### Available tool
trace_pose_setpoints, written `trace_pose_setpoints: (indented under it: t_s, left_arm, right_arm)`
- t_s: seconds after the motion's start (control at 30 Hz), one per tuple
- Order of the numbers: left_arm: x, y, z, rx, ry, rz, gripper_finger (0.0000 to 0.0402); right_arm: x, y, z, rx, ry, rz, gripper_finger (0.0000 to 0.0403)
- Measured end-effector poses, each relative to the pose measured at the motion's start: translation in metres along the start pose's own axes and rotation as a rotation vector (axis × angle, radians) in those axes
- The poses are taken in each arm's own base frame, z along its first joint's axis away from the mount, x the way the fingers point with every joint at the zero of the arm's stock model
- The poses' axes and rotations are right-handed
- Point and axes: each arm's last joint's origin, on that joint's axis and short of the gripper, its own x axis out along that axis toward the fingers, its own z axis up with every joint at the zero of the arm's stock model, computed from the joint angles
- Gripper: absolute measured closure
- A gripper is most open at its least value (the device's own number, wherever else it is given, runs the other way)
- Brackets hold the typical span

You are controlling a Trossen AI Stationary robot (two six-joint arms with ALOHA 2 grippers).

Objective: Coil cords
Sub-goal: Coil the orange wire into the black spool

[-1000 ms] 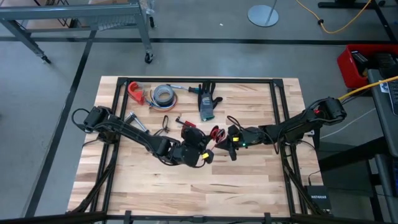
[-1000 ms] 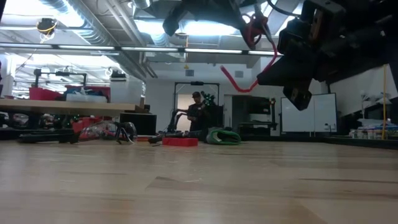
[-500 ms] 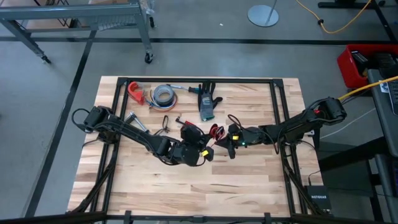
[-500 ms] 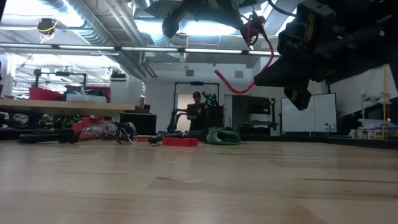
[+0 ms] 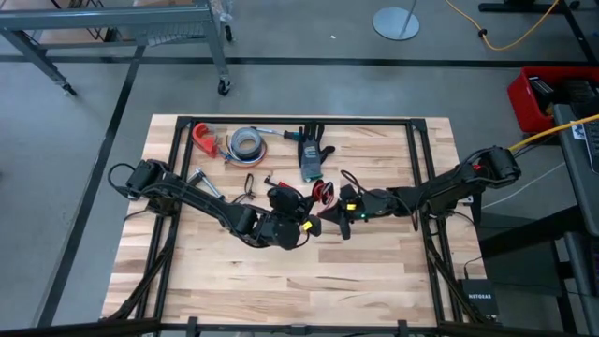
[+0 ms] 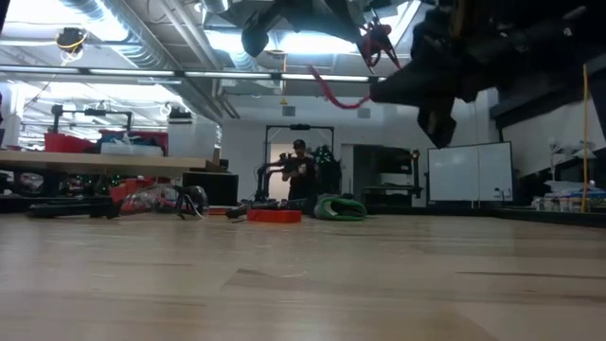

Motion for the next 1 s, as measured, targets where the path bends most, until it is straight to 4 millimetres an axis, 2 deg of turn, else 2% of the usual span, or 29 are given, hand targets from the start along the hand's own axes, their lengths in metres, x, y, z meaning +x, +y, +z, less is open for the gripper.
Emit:
trace_pose_setpoints:
  t_s: [0.5, 1.0]
  left_arm:
    - [0.000, 0.001, -0.001, 0.050, -0.008, 0.009, 0.0401]
    - [0.000, 0.020, -0.023, 0.086, 0.036, 0.029, 0.0401]
  right_arm:
    - [0.019, 0.012, 0.010, -0.027, 0.033, 0.027, 0.0402]
    - [0.021, 0.018, 0.014, -0.025, 0.053, 0.081, 0.0402]
